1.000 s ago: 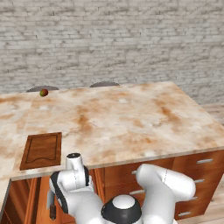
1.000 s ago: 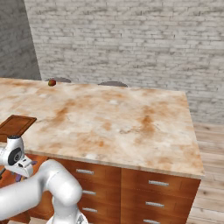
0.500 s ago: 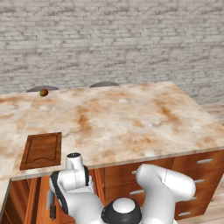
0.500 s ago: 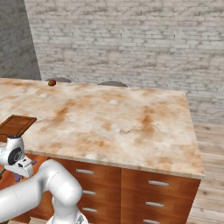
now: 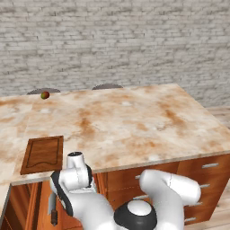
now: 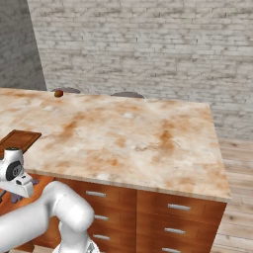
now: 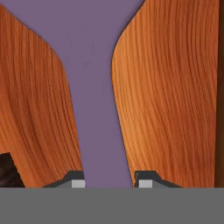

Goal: Open the drawer on the left and place the cutting tools on the cutting board.

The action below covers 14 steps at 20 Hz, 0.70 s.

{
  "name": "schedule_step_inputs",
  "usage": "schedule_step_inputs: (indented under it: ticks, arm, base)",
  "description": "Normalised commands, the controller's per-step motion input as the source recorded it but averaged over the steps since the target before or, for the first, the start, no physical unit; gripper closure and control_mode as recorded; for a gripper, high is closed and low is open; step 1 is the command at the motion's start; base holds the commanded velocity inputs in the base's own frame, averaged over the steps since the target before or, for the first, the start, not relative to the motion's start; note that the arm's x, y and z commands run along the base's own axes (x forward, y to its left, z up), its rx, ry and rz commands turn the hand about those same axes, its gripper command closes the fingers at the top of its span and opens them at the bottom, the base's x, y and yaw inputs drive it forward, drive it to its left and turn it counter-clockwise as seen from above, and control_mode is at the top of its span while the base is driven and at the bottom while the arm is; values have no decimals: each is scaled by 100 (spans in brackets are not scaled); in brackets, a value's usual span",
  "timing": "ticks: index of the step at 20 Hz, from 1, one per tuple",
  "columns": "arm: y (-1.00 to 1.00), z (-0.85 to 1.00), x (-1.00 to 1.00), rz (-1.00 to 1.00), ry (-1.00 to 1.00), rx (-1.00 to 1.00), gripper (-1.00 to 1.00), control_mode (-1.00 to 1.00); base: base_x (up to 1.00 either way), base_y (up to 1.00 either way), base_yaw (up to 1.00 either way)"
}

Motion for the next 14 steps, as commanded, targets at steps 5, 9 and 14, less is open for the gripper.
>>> schedule_step_inputs:
  ticks: [5,9,14]
  arm:
    - [0,23,-52,0,4,0,100,-100]
    - [0,52,-62,0,0,0,100,-100]
    - [0,92,-56,0,0,2,100,-100]
  base:
    - [0,0,0]
    - [0,0,0]
    - [0,0,0]
